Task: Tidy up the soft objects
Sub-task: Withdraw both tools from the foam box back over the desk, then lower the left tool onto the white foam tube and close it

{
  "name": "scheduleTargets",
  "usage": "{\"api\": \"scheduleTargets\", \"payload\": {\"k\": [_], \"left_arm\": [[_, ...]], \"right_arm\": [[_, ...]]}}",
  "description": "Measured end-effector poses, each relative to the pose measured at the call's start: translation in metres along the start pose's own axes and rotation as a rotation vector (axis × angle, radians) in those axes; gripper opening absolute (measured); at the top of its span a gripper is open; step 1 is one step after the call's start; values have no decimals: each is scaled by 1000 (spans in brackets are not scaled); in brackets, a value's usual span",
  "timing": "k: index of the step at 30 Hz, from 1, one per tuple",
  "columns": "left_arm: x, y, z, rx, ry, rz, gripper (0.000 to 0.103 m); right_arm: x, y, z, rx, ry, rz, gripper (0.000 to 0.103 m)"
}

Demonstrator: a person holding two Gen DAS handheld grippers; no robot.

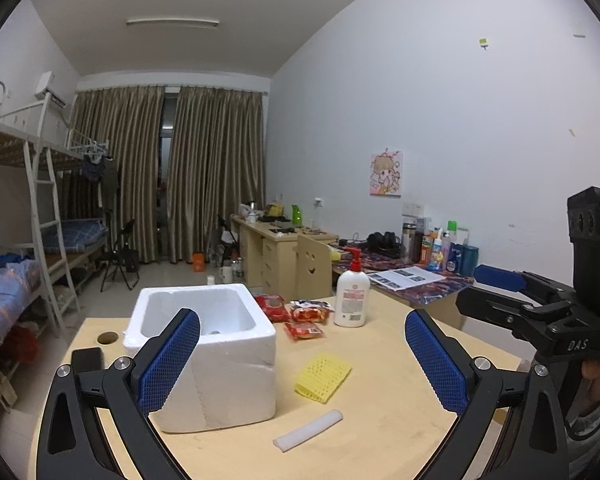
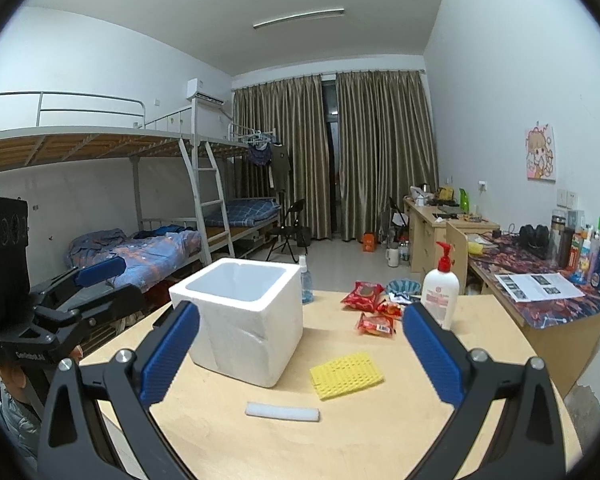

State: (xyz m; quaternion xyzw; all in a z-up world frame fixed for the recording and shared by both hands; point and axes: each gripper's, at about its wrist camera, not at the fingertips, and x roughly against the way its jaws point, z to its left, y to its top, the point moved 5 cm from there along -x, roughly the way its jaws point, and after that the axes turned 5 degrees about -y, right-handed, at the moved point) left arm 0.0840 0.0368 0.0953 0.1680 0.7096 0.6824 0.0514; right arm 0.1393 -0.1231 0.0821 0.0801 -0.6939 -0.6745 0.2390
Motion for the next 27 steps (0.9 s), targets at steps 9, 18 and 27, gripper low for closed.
{"api": "scheduleTargets", "payload": {"k": [9, 18, 27], "left_arm": [[-16, -31, -9, -21, -22, 35, 102], [-43, -62, -1, -13, -46, 125, 102], [-78, -91, 3, -4, -68, 226, 102]], "right_arm": [[-13, -25, -8, -4, -3, 51, 103], [-35, -48, -16, -4, 0, 107, 103], [-56, -60, -36, -48, -29, 157, 103]]}}
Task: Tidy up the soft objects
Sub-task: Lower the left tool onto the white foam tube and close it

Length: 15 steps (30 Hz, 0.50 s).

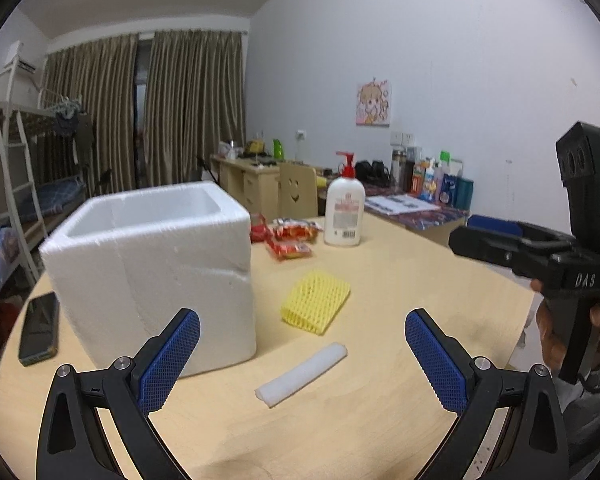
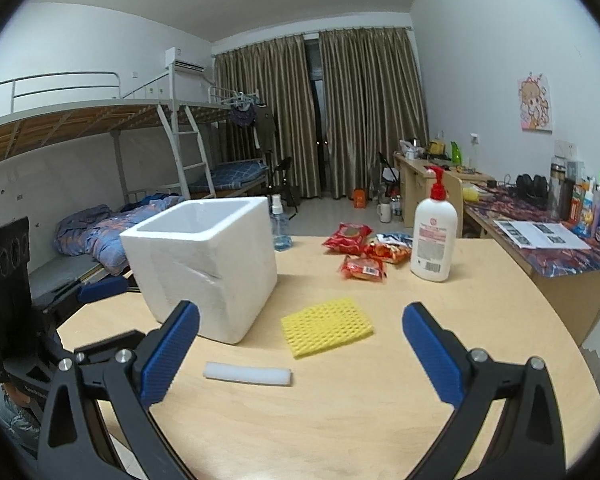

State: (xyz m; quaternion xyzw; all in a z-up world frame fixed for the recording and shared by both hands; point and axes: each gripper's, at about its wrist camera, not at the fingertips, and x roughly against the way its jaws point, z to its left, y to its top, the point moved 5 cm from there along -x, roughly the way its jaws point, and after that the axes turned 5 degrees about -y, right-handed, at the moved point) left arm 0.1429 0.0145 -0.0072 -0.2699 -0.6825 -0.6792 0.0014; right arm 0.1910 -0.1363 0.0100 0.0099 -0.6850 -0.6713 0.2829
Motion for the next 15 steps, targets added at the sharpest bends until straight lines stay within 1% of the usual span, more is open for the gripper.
{"api": "scheduleTargets", "payload": {"k": [8, 15], "left_arm": [[-21, -13, 3, -1, -13, 51, 102], [-39, -25, 9, 32, -37, 110, 102]], "right_arm": [[-17, -8, -9, -14, -9, 44, 103], [-36, -18, -18, -49, -24, 98, 103]]}}
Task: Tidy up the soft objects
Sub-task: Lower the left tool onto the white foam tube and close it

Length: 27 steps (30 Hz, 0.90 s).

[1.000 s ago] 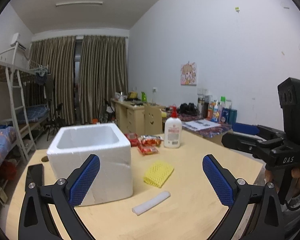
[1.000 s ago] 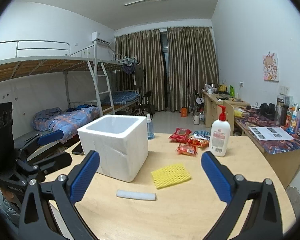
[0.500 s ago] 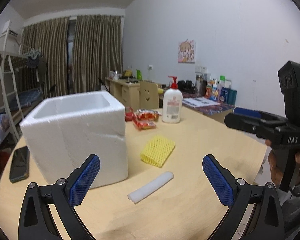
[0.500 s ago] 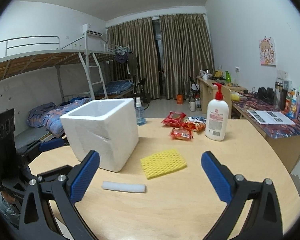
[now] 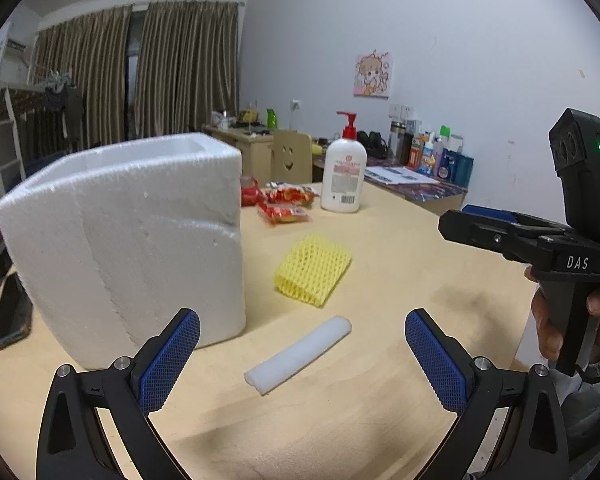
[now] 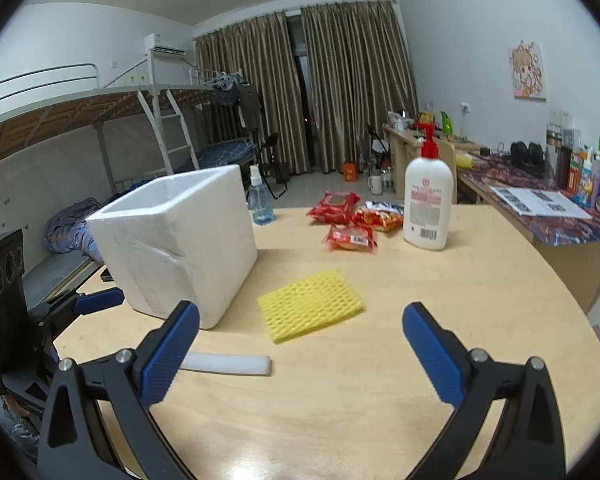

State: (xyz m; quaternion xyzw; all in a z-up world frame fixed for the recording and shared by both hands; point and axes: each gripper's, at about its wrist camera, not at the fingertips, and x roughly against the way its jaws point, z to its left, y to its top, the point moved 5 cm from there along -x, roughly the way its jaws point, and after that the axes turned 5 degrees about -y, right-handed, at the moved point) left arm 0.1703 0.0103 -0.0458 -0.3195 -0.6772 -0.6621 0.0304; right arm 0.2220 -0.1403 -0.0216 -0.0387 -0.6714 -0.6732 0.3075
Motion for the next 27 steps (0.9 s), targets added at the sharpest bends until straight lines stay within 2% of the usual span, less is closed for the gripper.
{"api": "scheduleTargets", "payload": {"k": [12, 17, 22, 27], "left_arm": [[-30, -11, 5, 30, -37, 105, 102], [-40, -16, 7, 21, -20, 142, 102], [-50, -21, 12, 21, -1, 167, 91], [-57, -27, 15, 26, -13, 206, 86]], "right_arm": [[-10, -3, -3, -21, 2, 35, 103], [-16, -5, -5, -26, -1, 51, 103], [-20, -6, -6, -28, 6, 59, 103], [-25, -7, -3, -22, 14, 69, 103]]}}
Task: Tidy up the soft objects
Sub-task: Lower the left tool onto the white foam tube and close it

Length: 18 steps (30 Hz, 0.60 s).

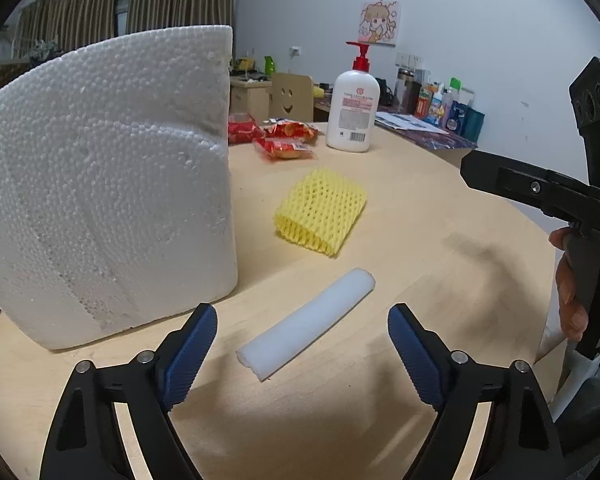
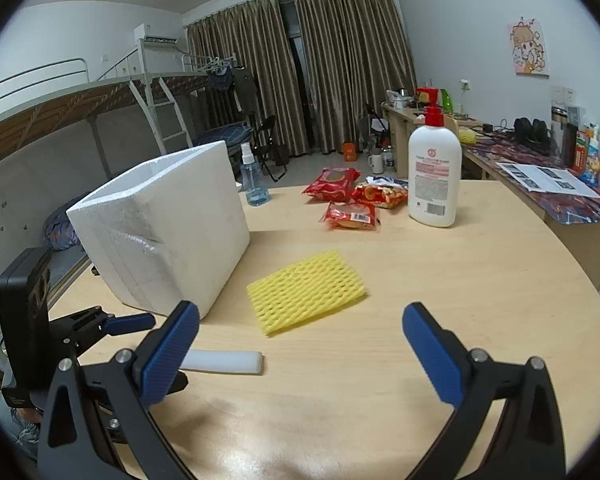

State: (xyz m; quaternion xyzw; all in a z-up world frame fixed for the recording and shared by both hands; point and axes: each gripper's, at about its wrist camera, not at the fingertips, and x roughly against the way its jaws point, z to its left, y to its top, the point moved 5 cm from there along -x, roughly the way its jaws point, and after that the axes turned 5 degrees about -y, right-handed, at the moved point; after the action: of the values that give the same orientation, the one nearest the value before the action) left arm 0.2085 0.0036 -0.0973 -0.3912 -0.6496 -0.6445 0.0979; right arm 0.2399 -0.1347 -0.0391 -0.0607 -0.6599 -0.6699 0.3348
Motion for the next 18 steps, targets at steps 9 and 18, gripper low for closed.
{"api": "scheduleTargets", "payload": {"k": [9, 18], "left_arm": [[-3, -4, 3, 12, -28, 35, 79], [-11, -8, 1, 3, -48, 88, 79]], "right_arm": [[-4, 2, 2, 6, 12, 2, 103], [-4, 1, 2, 5, 22, 3, 103]]}}
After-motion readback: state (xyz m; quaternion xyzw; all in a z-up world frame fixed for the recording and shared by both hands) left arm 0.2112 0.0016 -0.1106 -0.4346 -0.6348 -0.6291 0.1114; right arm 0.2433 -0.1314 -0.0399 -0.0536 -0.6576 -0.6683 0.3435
